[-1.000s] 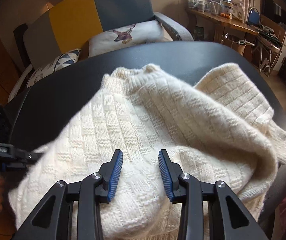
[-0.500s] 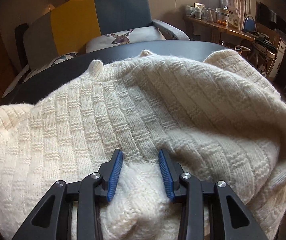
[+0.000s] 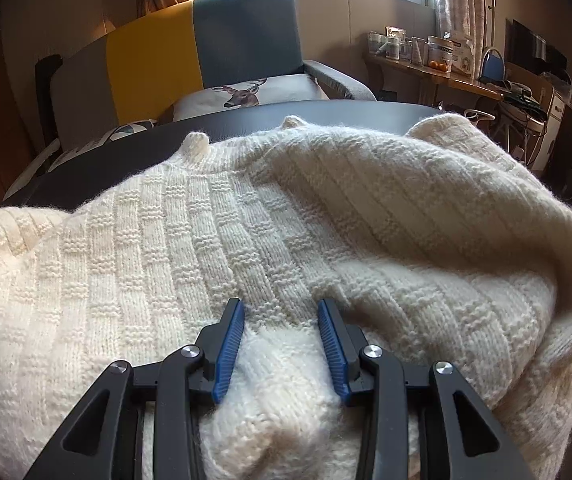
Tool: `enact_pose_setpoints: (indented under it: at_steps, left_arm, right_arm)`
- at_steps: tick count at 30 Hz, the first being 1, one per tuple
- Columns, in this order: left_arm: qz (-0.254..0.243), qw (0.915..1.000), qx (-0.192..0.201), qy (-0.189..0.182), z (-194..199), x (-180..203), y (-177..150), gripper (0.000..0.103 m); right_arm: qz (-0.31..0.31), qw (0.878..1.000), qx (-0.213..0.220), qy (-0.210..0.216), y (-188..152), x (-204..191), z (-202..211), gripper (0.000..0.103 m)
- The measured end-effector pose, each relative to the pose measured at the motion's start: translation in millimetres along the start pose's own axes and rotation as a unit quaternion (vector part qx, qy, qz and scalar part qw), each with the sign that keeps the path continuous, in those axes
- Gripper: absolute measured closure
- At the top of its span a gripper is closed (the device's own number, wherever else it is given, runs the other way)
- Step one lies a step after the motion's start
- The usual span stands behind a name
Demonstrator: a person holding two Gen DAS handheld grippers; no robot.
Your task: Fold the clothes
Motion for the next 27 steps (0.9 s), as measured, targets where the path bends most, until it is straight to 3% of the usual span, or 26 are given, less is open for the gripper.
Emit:
enact_pose_setpoints:
  at_steps: [1,2,5,7,9,11,13,15,16,19,22,25,27]
  left_arm:
    - [-0.003,0.9998,0.014,0.012,-2,1,4,0.069]
    - [-0.008,0.9992,0.029,0.026,-2,3,9,0.093]
    - [-0.024,0.9967,0.078,0.007,13,23,22,0.097]
    - [-0.08,0.9873,0.137,0.0,47,55,35,0.097]
    - [-0.148,0.9702,0.192,-0.004,88,89,41,0.097]
    - [-0.227,0.9416,0.249,-0.002,139,122,42,0.097]
    - [-0.3,0.9144,0.272,0.006,181,138,34,0.097]
    - [-0.325,0.9105,0.254,0.031,195,124,23,0.097]
    - [-0.333,0.91,0.243,0.045,200,115,17,0.097]
    - [-0.307,0.9266,0.193,0.098,188,55,5,0.096]
    - [-0.226,0.9518,0.157,0.135,180,-15,-2,0.096]
    - [-0.148,0.9649,0.166,0.14,201,-65,-18,0.096]
    - [-0.12,0.964,0.195,0.136,230,-78,-18,0.093]
  right_arm:
    - [-0.001,1.0,0.001,0.001,0,0,1,0.064]
    - [-0.002,1.0,0.002,0.002,0,0,1,0.064]
    - [0.002,1.0,-0.01,-0.002,0,-2,2,0.064]
    - [0.005,1.0,-0.02,-0.006,0,-3,2,0.064]
    - [0.006,0.999,-0.04,-0.012,2,-4,0,0.063]
    - [-0.002,0.999,-0.048,-0.017,4,-6,-4,0.058]
    - [-0.006,0.999,-0.047,-0.023,6,-9,-6,0.054]
    - [0.0,0.999,-0.035,-0.033,6,-13,-7,0.053]
    - [0.002,0.999,-0.03,-0.036,6,-14,-7,0.052]
    - [-0.004,0.999,-0.023,-0.032,6,-13,-7,0.052]
    - [-0.004,0.999,-0.019,-0.033,5,-13,-6,0.052]
    - [-0.004,0.999,-0.017,-0.035,5,-13,-6,0.052]
    - [-0.004,0.999,-0.016,-0.036,5,-13,-6,0.052]
Point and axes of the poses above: each gripper's, at about its wrist camera, not at the fingertips, and z roughly against the way its jaws point, x to its right, y to its top, the point moved 8 cm from there along -z, roughly the way its jaws point, and after that the axes turned 7 degrees about -y, right-handed, at the moved point
